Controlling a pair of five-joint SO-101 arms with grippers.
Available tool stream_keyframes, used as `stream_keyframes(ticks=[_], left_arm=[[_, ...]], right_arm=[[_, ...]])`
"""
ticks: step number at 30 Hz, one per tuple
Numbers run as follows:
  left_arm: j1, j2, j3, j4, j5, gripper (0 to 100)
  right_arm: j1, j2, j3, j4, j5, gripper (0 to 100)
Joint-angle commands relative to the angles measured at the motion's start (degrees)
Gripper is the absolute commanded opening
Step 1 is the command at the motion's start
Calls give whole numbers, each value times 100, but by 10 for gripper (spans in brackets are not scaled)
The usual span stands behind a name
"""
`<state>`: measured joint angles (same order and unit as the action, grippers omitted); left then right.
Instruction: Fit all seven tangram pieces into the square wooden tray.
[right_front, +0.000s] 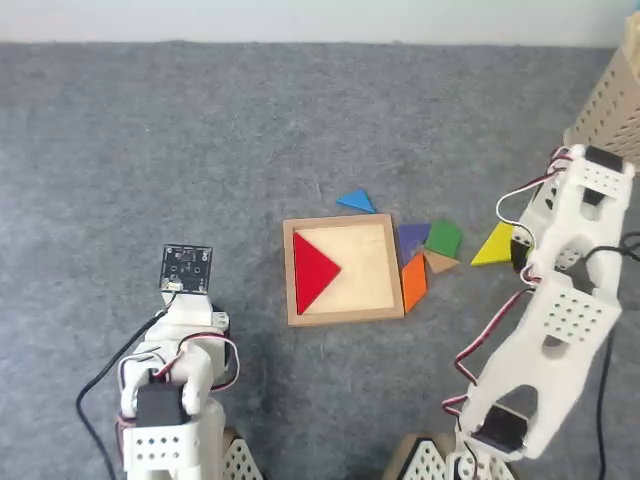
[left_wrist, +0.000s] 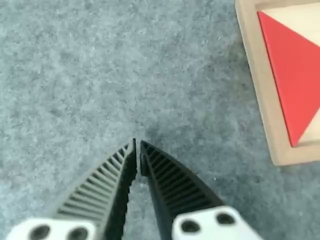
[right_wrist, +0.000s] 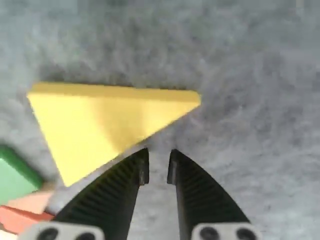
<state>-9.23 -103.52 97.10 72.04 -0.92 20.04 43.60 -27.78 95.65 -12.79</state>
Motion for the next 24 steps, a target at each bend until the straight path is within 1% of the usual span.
stream_keyframes(ticks=[1,5,7,9,11,13,17,20,24], left_arm=[[26,-105,-57,35,-9,17],[26,-105,-57,35,-9,17],[26,-105,-57,35,-9,17],[26,-105,-57,35,-9,17],[26,-105,-57,35,-9,17],[26,-105,-57,35,-9,17],[26,-105,-57,35,-9,17],[26,-105,-57,35,-9,17],[26,-105,-57,35,-9,17]], right_arm=[[-31,-1051,-114,-31,-527,76],[-180,-1604,-114,-48,-870,87],[-303,-1631,-114,-145,-1125,129],[-426,-1613,-88,-224,-1644,191],[-523,-1490,-88,-224,-2321,241],[-673,-1297,-88,-198,-2804,257],[-884,-989,-114,-224,-3086,259],[-875,-910,-123,-453,-3499,260],[-901,-778,-105,-558,-3596,261]])
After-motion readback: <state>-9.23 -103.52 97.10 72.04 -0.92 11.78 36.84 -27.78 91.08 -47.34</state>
